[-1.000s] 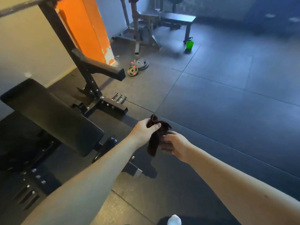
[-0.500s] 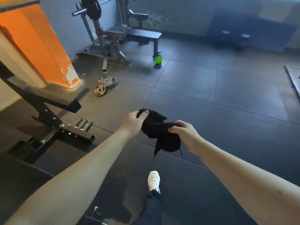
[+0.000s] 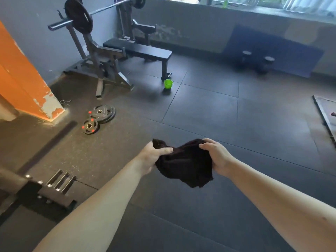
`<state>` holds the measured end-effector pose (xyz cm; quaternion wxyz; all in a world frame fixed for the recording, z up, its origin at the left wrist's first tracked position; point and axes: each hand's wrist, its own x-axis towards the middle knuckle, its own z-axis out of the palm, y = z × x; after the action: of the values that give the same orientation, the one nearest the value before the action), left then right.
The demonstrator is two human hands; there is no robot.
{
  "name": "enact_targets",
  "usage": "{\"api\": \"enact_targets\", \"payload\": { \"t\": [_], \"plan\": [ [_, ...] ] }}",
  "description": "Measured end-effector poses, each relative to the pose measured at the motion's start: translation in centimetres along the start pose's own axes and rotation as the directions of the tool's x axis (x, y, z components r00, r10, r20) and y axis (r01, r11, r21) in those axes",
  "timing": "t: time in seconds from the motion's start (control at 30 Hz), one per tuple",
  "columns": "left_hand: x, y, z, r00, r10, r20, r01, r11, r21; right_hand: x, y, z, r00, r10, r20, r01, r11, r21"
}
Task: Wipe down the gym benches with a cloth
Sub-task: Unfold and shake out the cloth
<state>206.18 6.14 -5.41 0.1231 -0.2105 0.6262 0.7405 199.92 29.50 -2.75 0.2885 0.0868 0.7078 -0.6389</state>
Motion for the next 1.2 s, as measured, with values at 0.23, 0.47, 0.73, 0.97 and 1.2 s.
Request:
{"api": "enact_targets", "payload": {
  "t": [0.23, 0.47, 0.73, 0.97, 1.2],
  "plan": [
    [18.2, 8.0, 2.8, 0.989, 0.122, -0.083, -0.072, 0.893, 0.445, 17.2, -7.9, -5.6, 0.993, 0.009, 0.118, -0.009, 1.000, 0.001],
    [38.4, 19.7, 7.2, 0.940, 0.061, -0.335, 0.181, 0.744, 0.643, 37.5, -18.8, -12.8, 0.995, 0.030, 0.098, -0.023, 0.998, -0.066],
    [55.0, 32.8, 7.7, 0.886, -0.460, -0.053, 0.458, 0.852, 0.255, 57.7, -32.3, -19.2, 0.996, 0.006, -0.088, -0.004, 1.000, 0.021],
    [74.0, 40.6, 5.6, 0.933, -0.353, -0.073, 0.301, 0.652, 0.696, 76.2, -41.4, -21.3, 0.982, -0.085, -0.166, 0.050, 0.978, -0.203],
    [94.1, 50.5, 3.6, 0.998, -0.031, -0.059, 0.064, 0.171, 0.983, 92.7, -51.2, -23.0, 0.982, -0.041, -0.183, -0.038, 0.911, -0.411]
  ]
}}
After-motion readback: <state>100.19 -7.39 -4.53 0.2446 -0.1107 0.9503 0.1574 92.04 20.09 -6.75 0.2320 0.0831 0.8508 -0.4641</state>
